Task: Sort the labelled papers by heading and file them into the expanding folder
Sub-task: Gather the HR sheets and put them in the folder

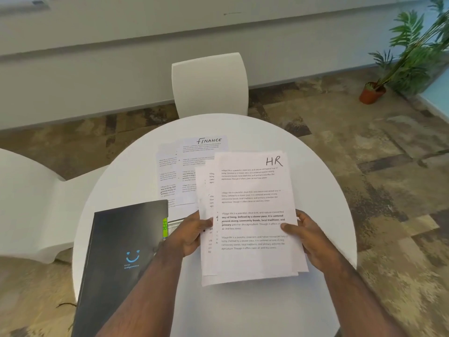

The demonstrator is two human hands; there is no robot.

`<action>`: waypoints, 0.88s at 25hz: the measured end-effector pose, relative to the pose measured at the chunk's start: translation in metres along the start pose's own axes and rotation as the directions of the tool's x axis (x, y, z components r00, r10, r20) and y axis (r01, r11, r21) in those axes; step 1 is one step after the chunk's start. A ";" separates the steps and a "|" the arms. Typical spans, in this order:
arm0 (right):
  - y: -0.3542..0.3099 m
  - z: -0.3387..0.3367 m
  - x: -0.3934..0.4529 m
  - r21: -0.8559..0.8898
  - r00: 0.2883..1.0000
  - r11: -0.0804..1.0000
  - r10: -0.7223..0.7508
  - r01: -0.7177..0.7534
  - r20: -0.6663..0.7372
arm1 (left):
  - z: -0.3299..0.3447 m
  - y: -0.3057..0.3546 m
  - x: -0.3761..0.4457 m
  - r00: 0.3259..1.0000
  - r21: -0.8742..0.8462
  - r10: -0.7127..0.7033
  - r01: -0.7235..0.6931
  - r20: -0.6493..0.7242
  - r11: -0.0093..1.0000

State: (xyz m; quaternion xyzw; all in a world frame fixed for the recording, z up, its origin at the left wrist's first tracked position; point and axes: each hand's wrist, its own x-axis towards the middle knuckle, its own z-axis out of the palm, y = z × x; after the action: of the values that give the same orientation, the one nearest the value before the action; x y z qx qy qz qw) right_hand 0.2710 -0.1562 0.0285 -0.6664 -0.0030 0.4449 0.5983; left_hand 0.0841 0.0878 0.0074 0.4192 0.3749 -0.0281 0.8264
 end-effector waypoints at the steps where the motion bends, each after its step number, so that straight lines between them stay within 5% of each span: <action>1: 0.001 0.001 -0.001 0.053 0.996 0.998 0.028 -0.033 0.087 | 0.001 -0.001 0.000 1.000 -0.003 -0.016 0.016 0.013 1.000; 3: 0.004 0.004 -0.003 0.066 0.980 0.996 0.043 -0.057 0.194 | 0.002 -0.002 0.001 0.998 -0.040 -0.057 0.057 -0.001 0.998; 6: 0.010 0.014 -0.004 -0.043 0.992 0.999 0.018 -0.012 0.124 | 0.002 0.002 -0.001 0.998 -0.139 -0.067 0.067 0.003 0.988; 11: 0.002 0.038 -0.008 -0.058 0.988 0.986 -0.154 0.154 0.012 | 0.004 0.017 -0.004 0.976 0.076 0.218 -0.218 0.013 0.973; 16: -0.012 0.065 -0.010 -0.038 0.944 0.944 -0.329 0.328 -0.034 | 0.015 0.033 -0.015 0.874 0.107 0.485 -0.479 -0.035 0.871; 22: -0.004 0.070 -0.011 -0.025 0.929 0.929 -0.370 0.369 -0.022 | -0.001 0.021 -0.031 0.856 0.224 0.508 -0.480 -0.090 0.848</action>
State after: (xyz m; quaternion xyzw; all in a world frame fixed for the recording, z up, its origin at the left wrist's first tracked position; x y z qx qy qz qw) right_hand 0.2245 -0.1054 0.0458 -0.6658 -0.1249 0.3154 0.6646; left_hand 0.0688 0.0939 0.0405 0.5808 0.3090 0.1803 0.7312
